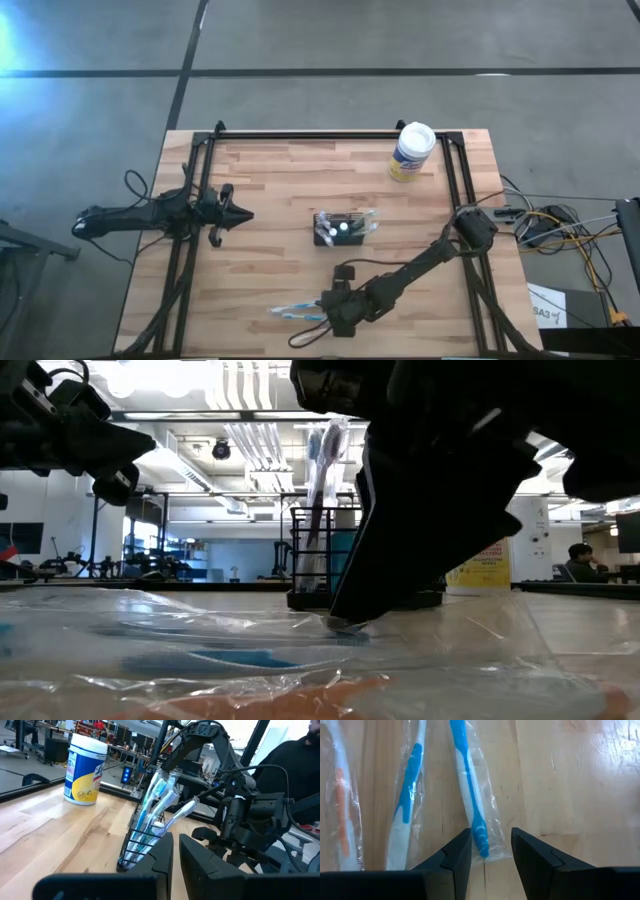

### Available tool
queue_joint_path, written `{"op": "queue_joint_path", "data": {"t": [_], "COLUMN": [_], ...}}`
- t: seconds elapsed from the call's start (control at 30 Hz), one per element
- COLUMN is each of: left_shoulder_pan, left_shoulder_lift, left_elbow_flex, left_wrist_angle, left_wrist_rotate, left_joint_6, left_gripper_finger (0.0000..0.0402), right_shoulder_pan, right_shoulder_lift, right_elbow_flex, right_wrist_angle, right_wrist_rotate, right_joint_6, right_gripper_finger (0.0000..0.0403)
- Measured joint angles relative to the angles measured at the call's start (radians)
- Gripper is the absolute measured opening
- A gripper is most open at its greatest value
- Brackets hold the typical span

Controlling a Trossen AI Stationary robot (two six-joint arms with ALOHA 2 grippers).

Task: Pick & Place toothbrushing station
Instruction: Put the top blue toothbrush into the mesh organizer

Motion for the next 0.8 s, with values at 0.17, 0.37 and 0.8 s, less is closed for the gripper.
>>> {"op": "queue_joint_path", "data": {"t": [0.17, 0.37, 0.8], "left_shoulder_pan": [0.000, 0.000, 0.000], "left_shoulder_lift": [0.000, 0.000, 0.000], "left_elbow_flex": [0.000, 0.000, 0.000], "left_wrist_angle": [0.002, 0.002, 0.000], "left_wrist_rotate": [0.000, 0.000, 0.014], "left_joint_6": [-0.011, -0.022, -0.097], "left_gripper_finger": [0.0035, 0.0035, 0.0035], "right_shoulder_pan": [-0.003, -0.014, -0.024], "right_shoulder_lift": [0.000, -0.003, -0.016], "right_elbow_flex": [-0.015, -0.036, -0.029], "right_wrist_angle": [0.014, 0.031, 0.020], "right_wrist_rotate": [-0.034, -0.059, 0.007], "right_joint_6": [-0.018, -0.032, -0.091], "right_gripper_finger": [0.0121, 0.0108, 0.0012]}}
